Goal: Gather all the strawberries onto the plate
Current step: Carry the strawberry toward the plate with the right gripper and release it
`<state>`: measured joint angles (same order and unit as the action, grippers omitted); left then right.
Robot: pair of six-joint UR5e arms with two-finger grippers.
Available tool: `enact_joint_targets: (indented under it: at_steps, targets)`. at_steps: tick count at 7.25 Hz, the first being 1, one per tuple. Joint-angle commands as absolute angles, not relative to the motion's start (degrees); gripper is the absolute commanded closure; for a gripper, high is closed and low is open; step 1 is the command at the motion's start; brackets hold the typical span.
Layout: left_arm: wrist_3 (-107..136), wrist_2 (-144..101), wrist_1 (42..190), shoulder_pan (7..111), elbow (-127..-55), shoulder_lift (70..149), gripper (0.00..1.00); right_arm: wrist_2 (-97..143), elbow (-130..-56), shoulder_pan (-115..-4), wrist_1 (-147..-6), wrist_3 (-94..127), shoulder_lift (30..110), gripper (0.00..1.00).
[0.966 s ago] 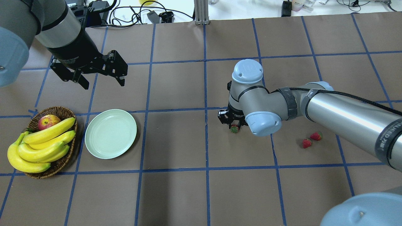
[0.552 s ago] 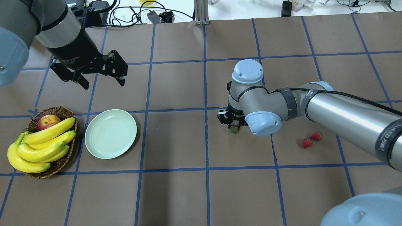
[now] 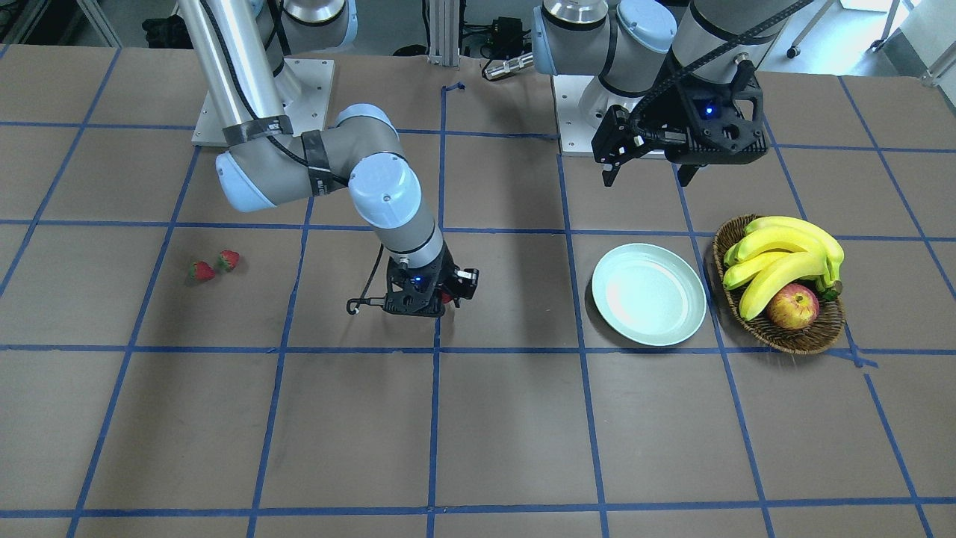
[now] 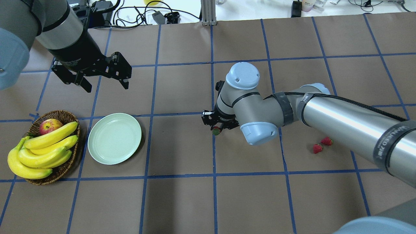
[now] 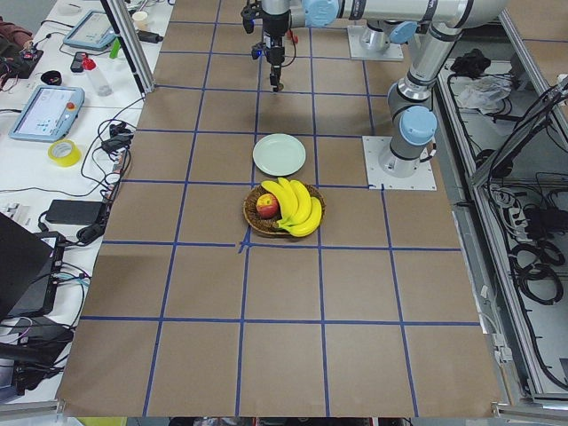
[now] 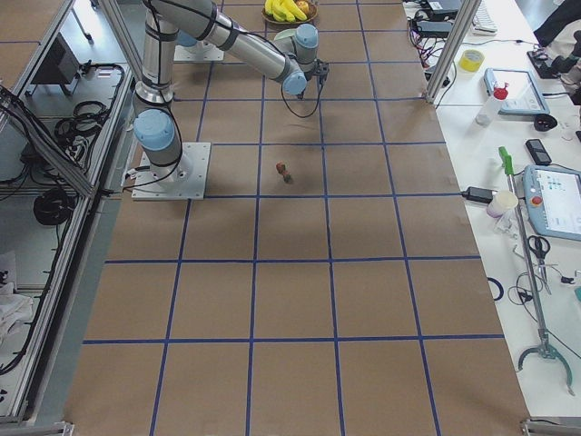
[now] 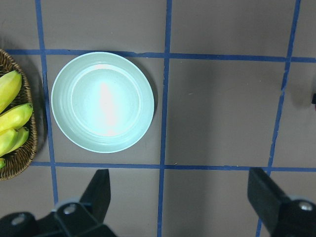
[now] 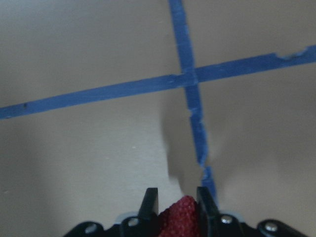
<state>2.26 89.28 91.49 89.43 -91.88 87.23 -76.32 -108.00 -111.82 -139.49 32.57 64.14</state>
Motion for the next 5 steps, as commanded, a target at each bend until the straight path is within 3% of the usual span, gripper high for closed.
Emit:
enact_joint_targets:
  at_steps: [1,2,3,4,5]
  targets:
    - [2.3,89.3,91.5,89.6,-91.9,87.3,0.0,-77.0,-102.0,-116.5,-141.0,39.5,59.8,0.85]
    - [2.2,89.3,91.5,89.5,-91.9,87.3,0.0,-77.0,-101.5,-116.7,-141.0,39.6,59.3,0.79]
    - [2.2,89.3,91.5,89.5,-91.9,87.3,0.0,-77.2,-101.8,-116.8,-140.7,39.6,59.5,0.64]
    - [2.2,89.3,91.6,89.5,-91.9,87.3,0.0,-77.8,-101.5,-116.8,-140.5,39.4,59.6,0.17]
    - [2.2,89.3,91.5,89.5,-91.9,87.3,0.0,-78.4,-101.4,-116.7,-140.2,39.1,59.9,0.01]
